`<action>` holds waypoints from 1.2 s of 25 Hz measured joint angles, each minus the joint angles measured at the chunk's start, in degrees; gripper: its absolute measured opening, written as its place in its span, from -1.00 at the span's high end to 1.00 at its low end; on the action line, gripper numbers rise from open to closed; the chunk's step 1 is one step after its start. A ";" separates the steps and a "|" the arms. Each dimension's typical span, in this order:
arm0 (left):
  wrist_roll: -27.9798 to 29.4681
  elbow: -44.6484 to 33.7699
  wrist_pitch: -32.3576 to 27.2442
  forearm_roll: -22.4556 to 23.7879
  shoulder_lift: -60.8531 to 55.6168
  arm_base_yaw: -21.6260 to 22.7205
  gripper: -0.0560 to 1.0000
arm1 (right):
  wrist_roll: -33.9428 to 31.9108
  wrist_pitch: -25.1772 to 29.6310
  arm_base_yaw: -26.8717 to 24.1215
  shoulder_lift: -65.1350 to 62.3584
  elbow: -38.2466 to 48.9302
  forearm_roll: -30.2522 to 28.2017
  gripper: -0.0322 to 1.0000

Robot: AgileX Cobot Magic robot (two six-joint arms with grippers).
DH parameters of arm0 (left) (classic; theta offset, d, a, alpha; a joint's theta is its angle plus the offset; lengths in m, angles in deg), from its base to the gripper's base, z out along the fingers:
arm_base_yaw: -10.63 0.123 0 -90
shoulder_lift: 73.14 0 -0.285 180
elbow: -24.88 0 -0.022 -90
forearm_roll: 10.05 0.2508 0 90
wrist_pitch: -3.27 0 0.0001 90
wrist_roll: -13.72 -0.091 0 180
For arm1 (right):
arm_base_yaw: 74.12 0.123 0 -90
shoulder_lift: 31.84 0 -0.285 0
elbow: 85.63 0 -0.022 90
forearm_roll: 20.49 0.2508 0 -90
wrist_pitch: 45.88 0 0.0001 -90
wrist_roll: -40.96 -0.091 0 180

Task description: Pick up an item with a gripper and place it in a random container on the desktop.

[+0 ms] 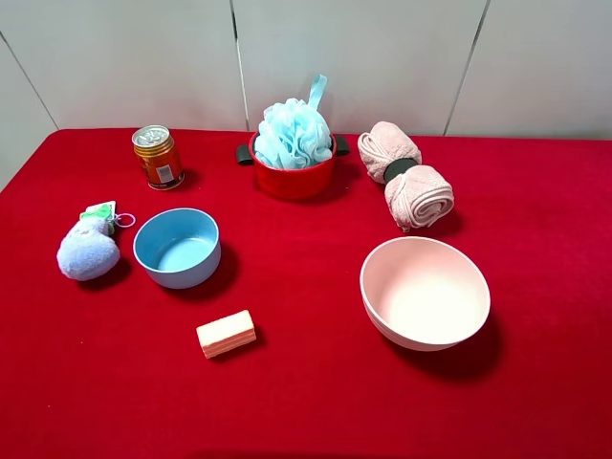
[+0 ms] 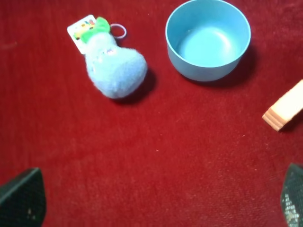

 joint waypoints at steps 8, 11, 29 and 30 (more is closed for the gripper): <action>0.50 -6.15 2.51 -2.90 -7.37 5.12 -0.99 | 0.00 0.00 0.00 0.00 0.00 0.00 -0.40; 0.89 -6.50 2.55 -3.01 -10.03 5.30 -0.99 | 0.00 0.00 0.00 0.00 0.00 0.00 -0.40; 0.96 -6.50 2.88 -3.16 -12.73 5.30 -0.99 | 0.00 0.00 0.00 0.00 0.00 0.00 -0.40; 0.96 -6.50 2.88 -3.16 -12.73 5.30 -0.99 | 0.00 0.00 0.00 0.00 0.00 0.00 -0.40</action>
